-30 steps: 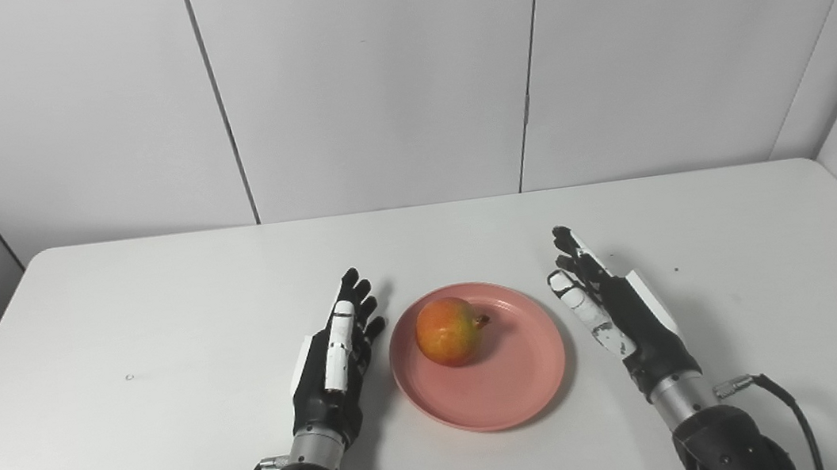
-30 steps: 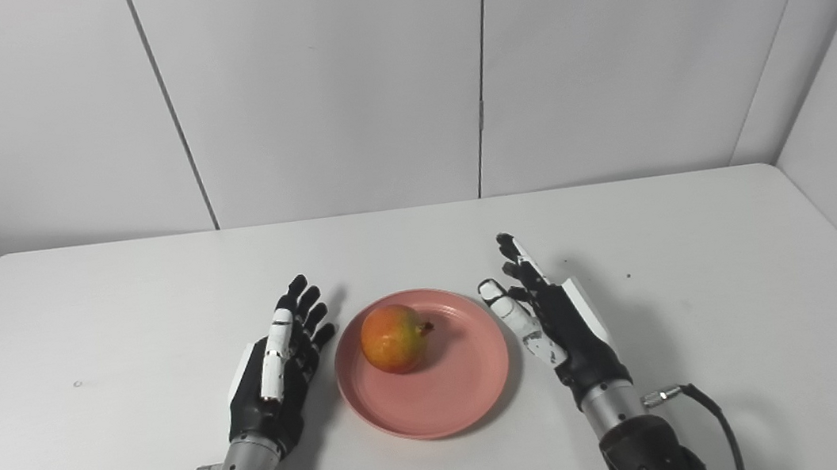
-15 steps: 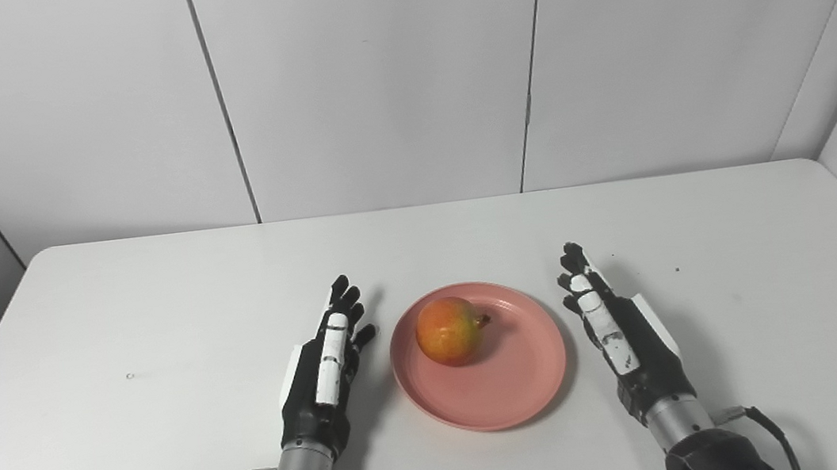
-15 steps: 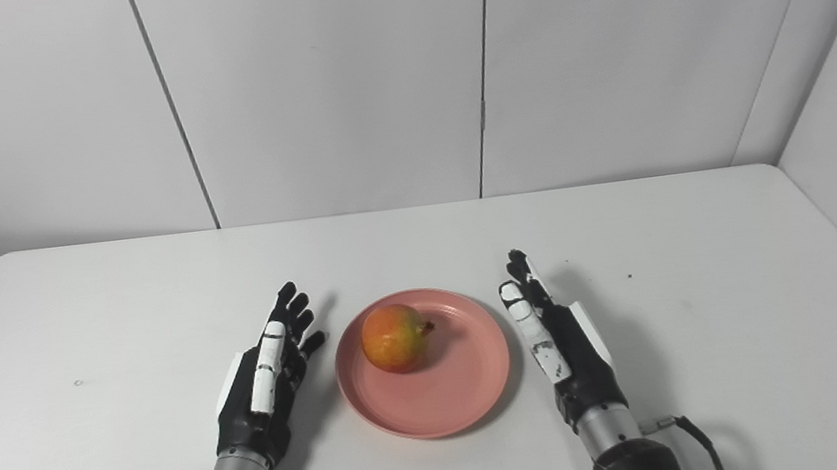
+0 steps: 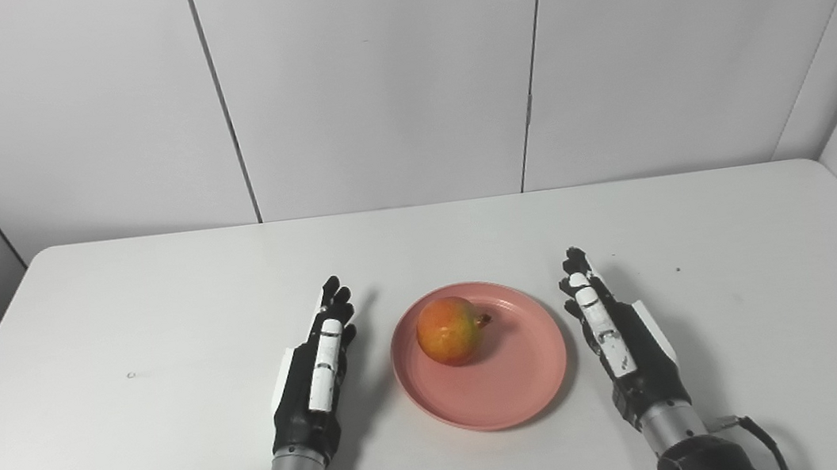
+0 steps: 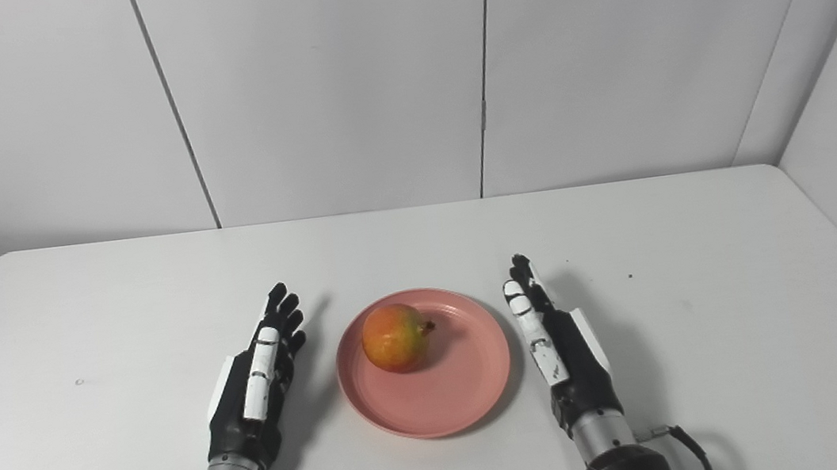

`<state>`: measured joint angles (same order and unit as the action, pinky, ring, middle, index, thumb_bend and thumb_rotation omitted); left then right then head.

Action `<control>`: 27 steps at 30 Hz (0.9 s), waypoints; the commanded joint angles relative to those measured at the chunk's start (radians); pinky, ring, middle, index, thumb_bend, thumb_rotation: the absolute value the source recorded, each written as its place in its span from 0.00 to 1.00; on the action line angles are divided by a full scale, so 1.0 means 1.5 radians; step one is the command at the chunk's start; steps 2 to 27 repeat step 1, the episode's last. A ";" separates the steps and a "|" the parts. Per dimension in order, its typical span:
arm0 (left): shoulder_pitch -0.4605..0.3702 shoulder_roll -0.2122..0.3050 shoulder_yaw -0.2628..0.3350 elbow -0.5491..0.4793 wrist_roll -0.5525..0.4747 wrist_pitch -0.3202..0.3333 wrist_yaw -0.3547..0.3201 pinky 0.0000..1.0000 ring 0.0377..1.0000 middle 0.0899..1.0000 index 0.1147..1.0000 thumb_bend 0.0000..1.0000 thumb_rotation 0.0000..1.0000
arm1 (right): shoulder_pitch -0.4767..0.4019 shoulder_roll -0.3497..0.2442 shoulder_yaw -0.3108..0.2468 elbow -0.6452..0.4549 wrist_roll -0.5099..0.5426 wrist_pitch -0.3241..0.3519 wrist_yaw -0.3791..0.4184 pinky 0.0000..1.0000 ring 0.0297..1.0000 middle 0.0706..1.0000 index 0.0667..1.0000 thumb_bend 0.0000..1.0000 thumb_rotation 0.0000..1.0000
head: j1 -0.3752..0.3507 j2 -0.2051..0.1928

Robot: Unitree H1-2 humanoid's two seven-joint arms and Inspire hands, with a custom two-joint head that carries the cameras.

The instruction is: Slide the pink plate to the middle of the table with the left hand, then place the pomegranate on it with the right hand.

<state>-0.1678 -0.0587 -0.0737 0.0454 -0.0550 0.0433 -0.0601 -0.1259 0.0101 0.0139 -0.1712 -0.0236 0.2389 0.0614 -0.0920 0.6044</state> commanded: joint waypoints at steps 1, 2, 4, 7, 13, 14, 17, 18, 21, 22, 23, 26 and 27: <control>-0.014 -0.004 -0.003 -0.012 0.012 -0.032 0.004 1.00 1.00 1.00 1.00 0.43 1.00 | -0.016 0.002 -0.001 -0.008 0.004 -0.043 -0.007 0.99 1.00 1.00 1.00 0.21 1.00 | 0.001 -0.001; -0.014 -0.004 -0.003 -0.012 0.012 -0.032 0.004 1.00 1.00 1.00 1.00 0.43 1.00 | -0.016 0.002 -0.001 -0.008 0.004 -0.043 -0.007 0.99 1.00 1.00 1.00 0.21 1.00 | 0.001 -0.001; -0.014 -0.004 -0.003 -0.012 0.012 -0.032 0.004 1.00 1.00 1.00 1.00 0.43 1.00 | -0.016 0.002 -0.001 -0.008 0.004 -0.043 -0.007 0.99 1.00 1.00 1.00 0.21 1.00 | 0.001 -0.001; -0.014 -0.004 -0.003 -0.012 0.012 -0.032 0.004 1.00 1.00 1.00 1.00 0.43 1.00 | -0.016 0.002 -0.001 -0.008 0.004 -0.043 -0.007 0.99 1.00 1.00 1.00 0.21 1.00 | 0.001 -0.001; -0.014 -0.004 -0.003 -0.012 0.012 -0.032 0.004 1.00 1.00 1.00 1.00 0.43 1.00 | -0.016 0.002 -0.001 -0.008 0.004 -0.043 -0.007 0.99 1.00 1.00 1.00 0.21 1.00 | 0.001 -0.001; -0.014 -0.004 -0.003 -0.012 0.012 -0.032 0.004 1.00 1.00 1.00 1.00 0.43 1.00 | -0.016 0.002 -0.001 -0.008 0.004 -0.043 -0.007 0.99 1.00 1.00 1.00 0.21 1.00 | 0.001 -0.001; -0.014 -0.004 -0.003 -0.012 0.012 -0.032 0.004 1.00 1.00 1.00 1.00 0.43 1.00 | -0.016 0.002 -0.001 -0.008 0.004 -0.043 -0.007 0.99 1.00 1.00 1.00 0.21 1.00 | 0.001 -0.001; -0.014 -0.004 -0.003 -0.012 0.012 -0.032 0.004 1.00 1.00 1.00 1.00 0.43 1.00 | -0.016 0.002 -0.001 -0.008 0.004 -0.043 -0.007 0.99 1.00 1.00 1.00 0.21 1.00 | 0.001 -0.001; -0.014 -0.004 -0.003 -0.012 0.012 -0.032 0.004 1.00 1.00 1.00 1.00 0.43 1.00 | -0.016 0.002 -0.001 -0.008 0.004 -0.043 -0.007 0.99 1.00 1.00 1.00 0.21 1.00 | 0.001 -0.001; -0.014 -0.004 -0.003 -0.012 0.012 -0.032 0.004 1.00 1.00 1.00 1.00 0.43 1.00 | -0.016 0.002 -0.001 -0.008 0.004 -0.043 -0.007 0.99 1.00 1.00 1.00 0.21 1.00 | 0.001 -0.001; -0.014 -0.004 -0.003 -0.012 0.012 -0.032 0.004 1.00 1.00 1.00 1.00 0.43 1.00 | -0.016 0.002 -0.001 -0.008 0.004 -0.043 -0.007 0.99 1.00 1.00 1.00 0.21 1.00 | 0.001 -0.001; -0.014 -0.004 -0.003 -0.012 0.012 -0.032 0.004 1.00 1.00 1.00 1.00 0.43 1.00 | -0.016 0.002 -0.001 -0.008 0.004 -0.043 -0.007 0.99 1.00 1.00 1.00 0.21 1.00 | 0.001 -0.001; -0.014 -0.004 -0.003 -0.012 0.012 -0.032 0.004 1.00 1.00 1.00 1.00 0.43 1.00 | -0.016 0.002 -0.001 -0.008 0.004 -0.043 -0.007 0.99 1.00 1.00 1.00 0.21 1.00 | 0.001 -0.001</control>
